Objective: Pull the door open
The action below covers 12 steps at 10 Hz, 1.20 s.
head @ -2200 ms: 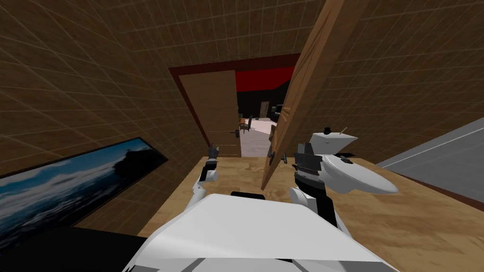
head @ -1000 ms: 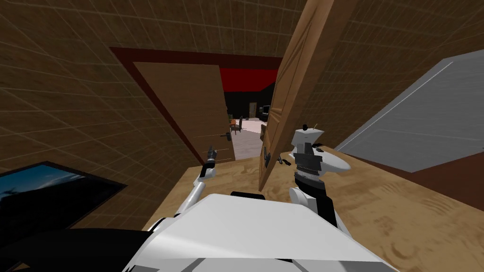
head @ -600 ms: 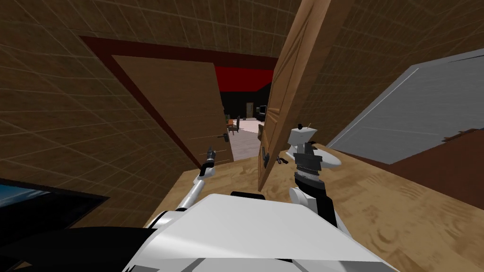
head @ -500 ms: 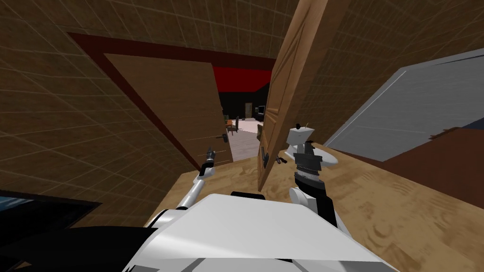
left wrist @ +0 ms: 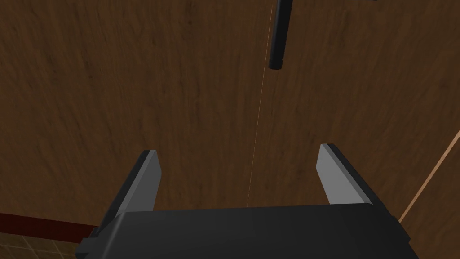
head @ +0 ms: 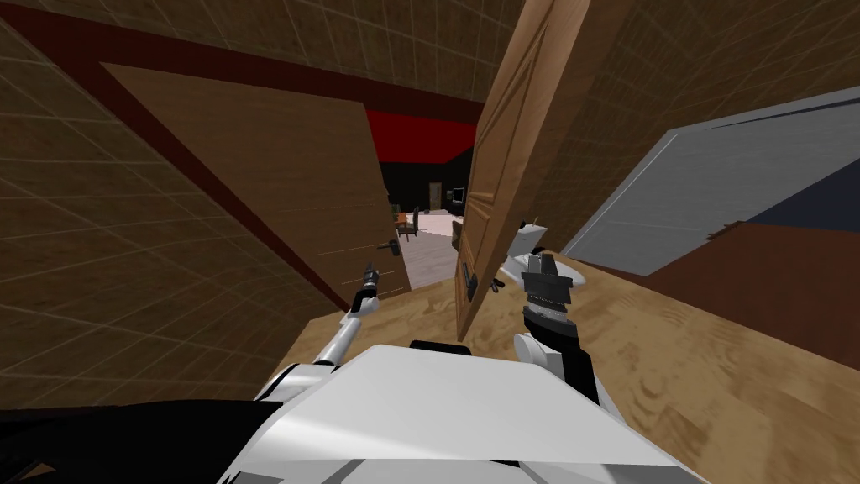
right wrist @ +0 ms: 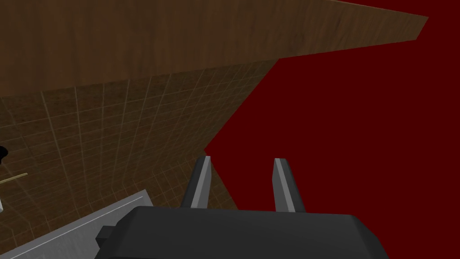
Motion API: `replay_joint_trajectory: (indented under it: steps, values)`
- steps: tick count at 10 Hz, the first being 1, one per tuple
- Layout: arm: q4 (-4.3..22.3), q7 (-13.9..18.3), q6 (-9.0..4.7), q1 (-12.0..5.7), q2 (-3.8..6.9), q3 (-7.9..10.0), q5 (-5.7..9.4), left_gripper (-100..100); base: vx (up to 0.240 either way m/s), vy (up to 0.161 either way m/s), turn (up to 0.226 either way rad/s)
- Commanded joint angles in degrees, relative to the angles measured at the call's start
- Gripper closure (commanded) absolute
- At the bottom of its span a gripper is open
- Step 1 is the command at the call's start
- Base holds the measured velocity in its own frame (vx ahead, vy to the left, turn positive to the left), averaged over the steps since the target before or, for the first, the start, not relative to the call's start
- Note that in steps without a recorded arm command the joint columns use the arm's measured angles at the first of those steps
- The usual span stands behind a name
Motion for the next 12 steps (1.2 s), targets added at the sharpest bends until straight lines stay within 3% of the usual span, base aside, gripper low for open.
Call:
replay_joint_trajectory:
  steps: [1, 4, 8, 12]
  values:
    - [2.86, -0.78, -0.42, -1.44, 0.56, 0.00, 1.38, -100, 0.051, 0.031, -0.229]
    - [9.10, -1.82, -0.91, -3.96, 2.30, 0.05, 4.14, -100, 0.066, 0.051, -0.203]
    - [12.72, -2.42, -1.19, -5.40, 3.30, 0.08, 5.73, -100, 0.035, 0.036, -0.102]
    - [18.78, -3.48, -1.68, -7.97, 5.06, 0.13, 8.56, -100, 0.039, 0.034, -0.156]
